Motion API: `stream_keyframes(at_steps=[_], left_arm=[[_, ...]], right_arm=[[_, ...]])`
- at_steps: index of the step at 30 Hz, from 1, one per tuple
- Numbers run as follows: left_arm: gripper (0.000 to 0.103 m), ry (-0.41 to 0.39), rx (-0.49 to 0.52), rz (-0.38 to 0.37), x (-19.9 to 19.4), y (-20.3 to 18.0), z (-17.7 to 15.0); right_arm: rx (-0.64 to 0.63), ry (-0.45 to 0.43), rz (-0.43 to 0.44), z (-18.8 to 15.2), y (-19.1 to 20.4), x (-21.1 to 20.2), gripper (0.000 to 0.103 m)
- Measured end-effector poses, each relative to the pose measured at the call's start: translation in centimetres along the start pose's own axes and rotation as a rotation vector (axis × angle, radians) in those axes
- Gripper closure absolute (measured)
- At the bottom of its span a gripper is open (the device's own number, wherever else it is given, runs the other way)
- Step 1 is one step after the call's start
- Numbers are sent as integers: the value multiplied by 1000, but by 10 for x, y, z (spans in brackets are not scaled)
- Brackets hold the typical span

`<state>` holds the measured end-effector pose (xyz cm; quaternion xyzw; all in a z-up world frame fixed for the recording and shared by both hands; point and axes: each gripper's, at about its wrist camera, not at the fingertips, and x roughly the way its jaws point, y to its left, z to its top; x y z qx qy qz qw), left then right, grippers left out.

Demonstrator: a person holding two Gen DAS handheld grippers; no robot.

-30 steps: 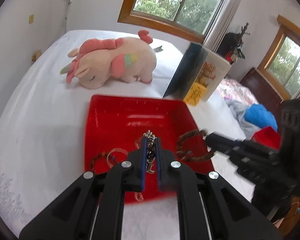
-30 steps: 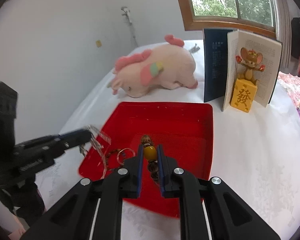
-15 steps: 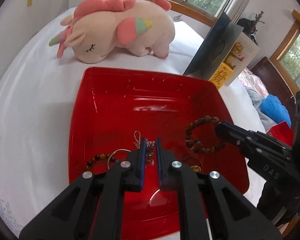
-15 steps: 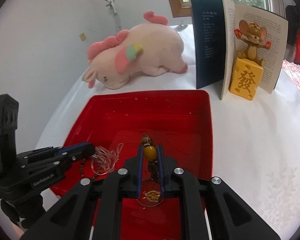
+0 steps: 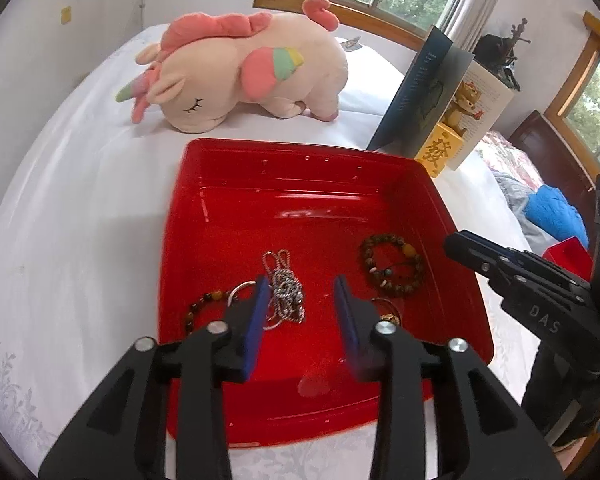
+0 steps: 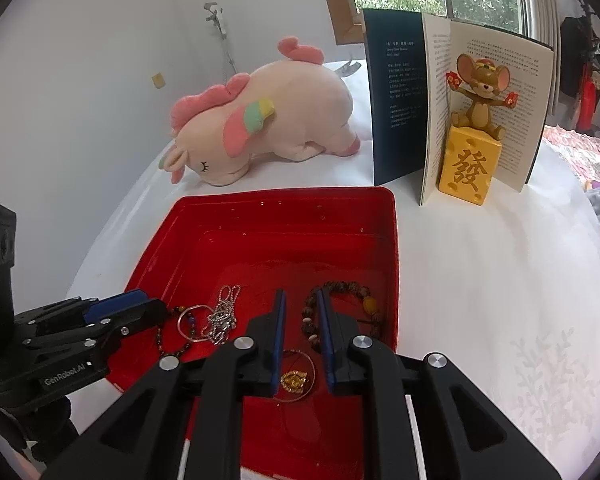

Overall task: Organize jewelry
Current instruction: 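Carry the chain and wooden bracelet into the red tin and release both, then grasp the copper ring with the left tool while the right tool grasps the silver watch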

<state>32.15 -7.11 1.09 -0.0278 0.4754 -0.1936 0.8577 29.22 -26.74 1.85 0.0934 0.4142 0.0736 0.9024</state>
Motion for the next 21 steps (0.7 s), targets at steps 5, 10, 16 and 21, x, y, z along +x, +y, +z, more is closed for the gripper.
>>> stream_keyframes(at_steps=[5, 10, 16, 21], left_arm=[[64, 3, 1, 16, -12, -3, -8], [60, 14, -1, 34, -26, -5, -22], [48, 9, 6, 31, -48, -1, -62], [46, 32, 18, 57, -60, 8, -109]], right_arm=[[-3, -2, -3, -5, 3, -12, 86], [3, 13, 9, -22, 0, -27, 86], [20, 41, 0, -65, -12, -44, 85], [2, 39, -15, -105, -13, -64, 84]])
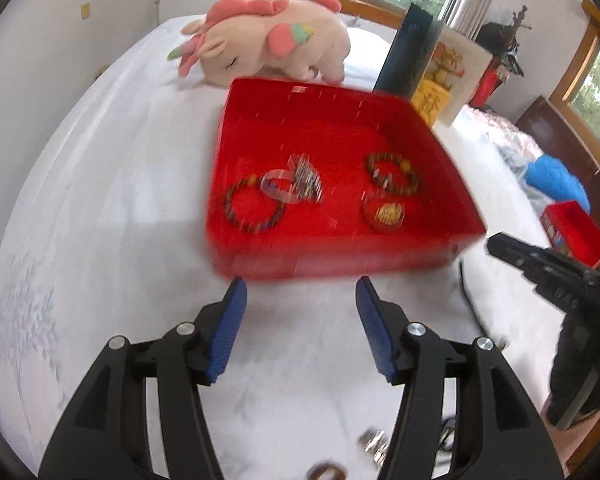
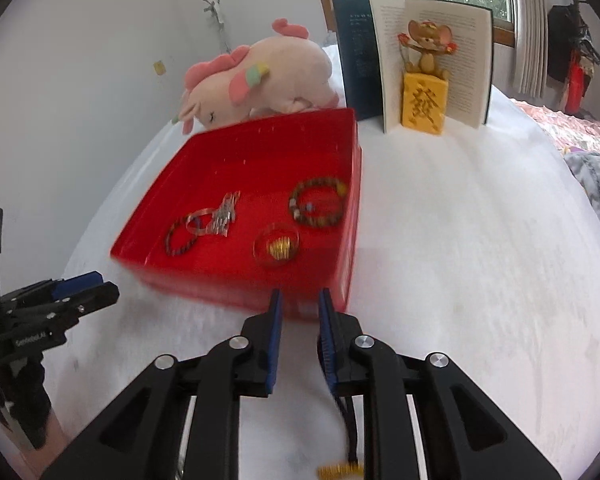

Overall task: Organize jewelry
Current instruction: 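Grasp the copper ring with the left tool while the right tool grasps the silver watch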

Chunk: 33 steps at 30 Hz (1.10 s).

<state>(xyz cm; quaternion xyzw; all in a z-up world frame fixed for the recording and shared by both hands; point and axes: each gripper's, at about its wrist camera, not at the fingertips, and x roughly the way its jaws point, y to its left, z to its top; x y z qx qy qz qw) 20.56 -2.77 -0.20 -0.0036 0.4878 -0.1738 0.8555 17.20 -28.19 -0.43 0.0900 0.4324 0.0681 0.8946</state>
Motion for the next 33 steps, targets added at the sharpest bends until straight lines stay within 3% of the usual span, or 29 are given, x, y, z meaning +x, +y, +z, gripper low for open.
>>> stream_keyframes(at_steps=[5, 12, 20, 33], left_arm=[[46, 34, -2, 21, -6, 10, -41], [46, 80, -25, -1, -14, 13, -90], [51, 123, -25, -7, -19, 10, -124], [59, 168, -4, -13, -8, 5, -134]], right_arm=[[-39, 36, 22, -46, 7, -11, 84], [-55, 60, 68, -85, 13, -27, 84], [-61, 49, 90, -97, 15, -37, 80], [-82, 55, 105, -101, 22, -38, 80]])
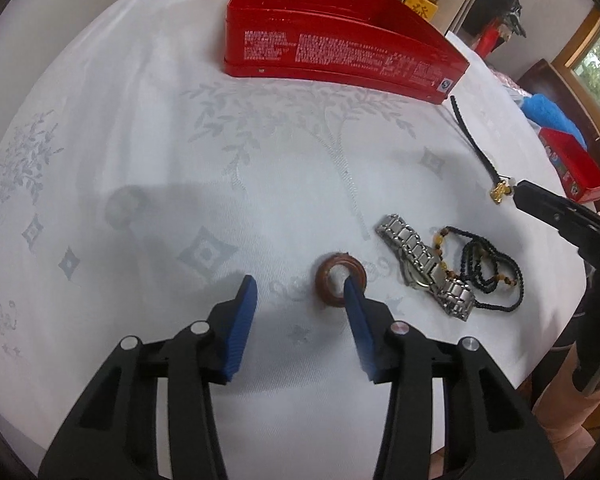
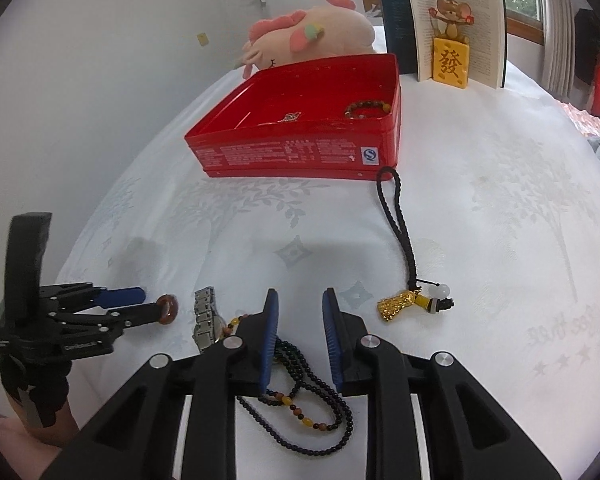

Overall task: Organize jewelry
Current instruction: 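Grasp the copper ring with the left tool while the right tool grasps the silver watch, then carry the ring and watch into the red tin and open both tools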

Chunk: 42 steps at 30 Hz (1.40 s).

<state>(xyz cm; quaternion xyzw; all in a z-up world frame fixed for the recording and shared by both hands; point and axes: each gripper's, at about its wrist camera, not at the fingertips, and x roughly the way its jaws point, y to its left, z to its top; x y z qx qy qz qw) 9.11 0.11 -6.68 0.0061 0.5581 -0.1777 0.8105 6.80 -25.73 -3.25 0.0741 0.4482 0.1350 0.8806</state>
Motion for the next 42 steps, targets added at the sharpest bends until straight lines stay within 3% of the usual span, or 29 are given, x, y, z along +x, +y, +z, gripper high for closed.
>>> stream_keyframes(at_steps=[9, 14, 23, 25, 36, 38, 39, 42], left_arm=[[74, -12, -3, 12, 2, 6, 2], [95, -12, -28, -3, 3, 13, 5], [96, -37, -72, 23, -7, 34, 6], [97, -41, -77, 23, -8, 37, 6], [96, -44, -84, -8, -6, 44, 7], [96, -43, -84, -10, -5, 44, 6], [96, -43, -85, -11, -5, 45, 6], [96, -46, -82, -15, -5, 45, 6]], right_arm=[[-64, 35, 61, 1, 21, 7, 80], [-134, 79, 101, 3, 38, 14, 80], [-251, 197, 117, 3, 74, 44, 77], [-261, 213, 111, 4, 80, 52, 71], [-307, 285, 17, 2, 94, 86, 68], [-317, 278, 6, 2, 96, 86, 72], [-318, 271, 2, 3, 97, 86, 86], [-308, 263, 13, 3, 96, 86, 86]])
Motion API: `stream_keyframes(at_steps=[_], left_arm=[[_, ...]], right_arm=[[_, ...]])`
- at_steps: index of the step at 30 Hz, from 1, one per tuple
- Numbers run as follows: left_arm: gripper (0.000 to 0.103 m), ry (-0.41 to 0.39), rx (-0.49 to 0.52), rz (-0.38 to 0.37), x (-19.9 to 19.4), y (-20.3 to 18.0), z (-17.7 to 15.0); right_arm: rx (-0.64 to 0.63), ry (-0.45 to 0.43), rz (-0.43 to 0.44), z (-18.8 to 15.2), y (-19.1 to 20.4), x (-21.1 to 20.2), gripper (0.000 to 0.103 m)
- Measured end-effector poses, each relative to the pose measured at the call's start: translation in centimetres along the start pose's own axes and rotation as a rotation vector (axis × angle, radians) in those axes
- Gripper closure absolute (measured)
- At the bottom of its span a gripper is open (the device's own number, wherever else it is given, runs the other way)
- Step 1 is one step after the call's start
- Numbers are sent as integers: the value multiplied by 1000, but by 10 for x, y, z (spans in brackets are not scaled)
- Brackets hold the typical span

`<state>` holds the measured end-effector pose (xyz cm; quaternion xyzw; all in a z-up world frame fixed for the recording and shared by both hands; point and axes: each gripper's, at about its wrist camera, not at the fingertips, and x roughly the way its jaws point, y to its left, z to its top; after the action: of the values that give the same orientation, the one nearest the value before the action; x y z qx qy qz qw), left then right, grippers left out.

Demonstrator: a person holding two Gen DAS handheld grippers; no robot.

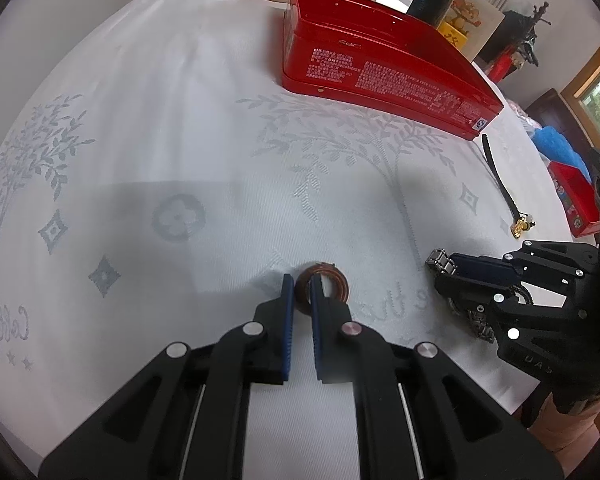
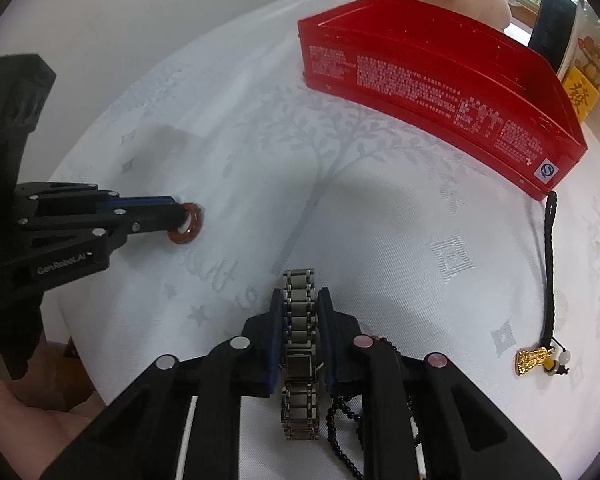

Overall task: Organize jewelry
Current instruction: 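Carry the ring and watch into the red tin and open both tools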

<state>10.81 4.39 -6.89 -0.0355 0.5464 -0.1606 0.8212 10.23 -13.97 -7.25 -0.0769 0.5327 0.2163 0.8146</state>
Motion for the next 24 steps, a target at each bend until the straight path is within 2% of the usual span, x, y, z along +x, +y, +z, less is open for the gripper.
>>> stream_keyframes(at_steps=[7, 14, 24], left_arm=[[97, -8, -2, -21, -2, -1, 0], [97, -50, 5, -36, -16, -7, 4], [97, -104, 32, -51, -35, -23, 20]], right_arm=[[62, -70, 81, -5, -14, -23, 87], [111, -162, 141, -6, -28, -57, 87], [139, -260, 125, -3, -41, -96, 87]])
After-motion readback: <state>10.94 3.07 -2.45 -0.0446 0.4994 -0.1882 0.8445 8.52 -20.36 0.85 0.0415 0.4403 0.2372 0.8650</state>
